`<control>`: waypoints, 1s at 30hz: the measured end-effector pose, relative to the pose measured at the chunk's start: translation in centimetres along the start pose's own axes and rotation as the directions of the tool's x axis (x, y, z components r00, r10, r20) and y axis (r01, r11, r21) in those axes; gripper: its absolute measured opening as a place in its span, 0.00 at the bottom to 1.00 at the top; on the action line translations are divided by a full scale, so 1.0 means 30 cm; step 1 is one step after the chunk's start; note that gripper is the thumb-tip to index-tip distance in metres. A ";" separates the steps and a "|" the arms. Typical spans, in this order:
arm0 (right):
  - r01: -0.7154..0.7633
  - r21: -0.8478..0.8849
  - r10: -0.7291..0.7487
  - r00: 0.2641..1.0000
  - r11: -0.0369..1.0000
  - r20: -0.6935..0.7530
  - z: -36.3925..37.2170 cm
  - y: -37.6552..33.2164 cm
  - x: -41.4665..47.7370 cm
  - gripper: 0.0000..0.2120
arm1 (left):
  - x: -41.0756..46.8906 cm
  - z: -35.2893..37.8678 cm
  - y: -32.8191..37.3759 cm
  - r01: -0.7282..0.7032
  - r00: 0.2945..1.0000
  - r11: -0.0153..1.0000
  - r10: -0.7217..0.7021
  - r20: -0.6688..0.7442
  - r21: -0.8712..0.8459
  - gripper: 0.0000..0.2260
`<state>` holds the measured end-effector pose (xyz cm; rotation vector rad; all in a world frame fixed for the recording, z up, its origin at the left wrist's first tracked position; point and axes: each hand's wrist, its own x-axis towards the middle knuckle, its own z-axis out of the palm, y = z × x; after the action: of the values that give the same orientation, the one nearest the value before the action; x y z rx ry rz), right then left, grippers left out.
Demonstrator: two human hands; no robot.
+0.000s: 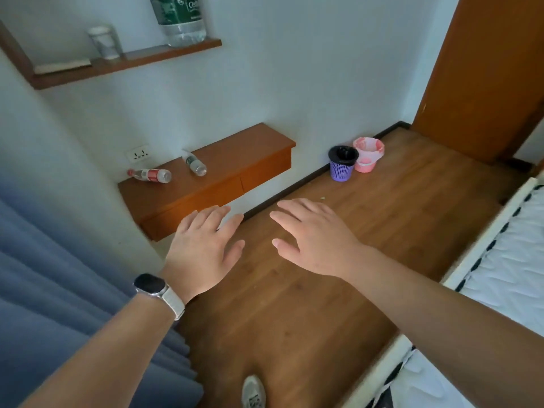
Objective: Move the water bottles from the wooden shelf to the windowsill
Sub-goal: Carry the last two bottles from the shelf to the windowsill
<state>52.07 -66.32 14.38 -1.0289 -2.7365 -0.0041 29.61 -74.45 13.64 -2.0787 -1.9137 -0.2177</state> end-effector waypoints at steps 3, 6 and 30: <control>-0.071 0.000 0.071 0.997 0.997 0.021 0.051 0.010 0.119 0.25 | 0.086 0.091 -0.111 -0.018 0.999 0.999 0.019 0.027 -0.031 0.21; -0.108 0.007 0.107 0.991 0.994 0.085 0.120 0.008 0.260 0.25 | 0.168 0.178 -0.231 -0.031 0.994 0.998 0.036 0.099 -0.053 0.25; -0.020 0.075 0.008 0.986 0.997 0.164 0.312 -0.111 1.100 0.28 | 0.324 0.366 -0.987 0.174 0.971 0.984 -0.178 0.159 0.039 0.24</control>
<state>23.87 -46.63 12.20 -1.0715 -2.8499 0.1937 0.20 -59.87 9.94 -1.9646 -2.1870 -0.0648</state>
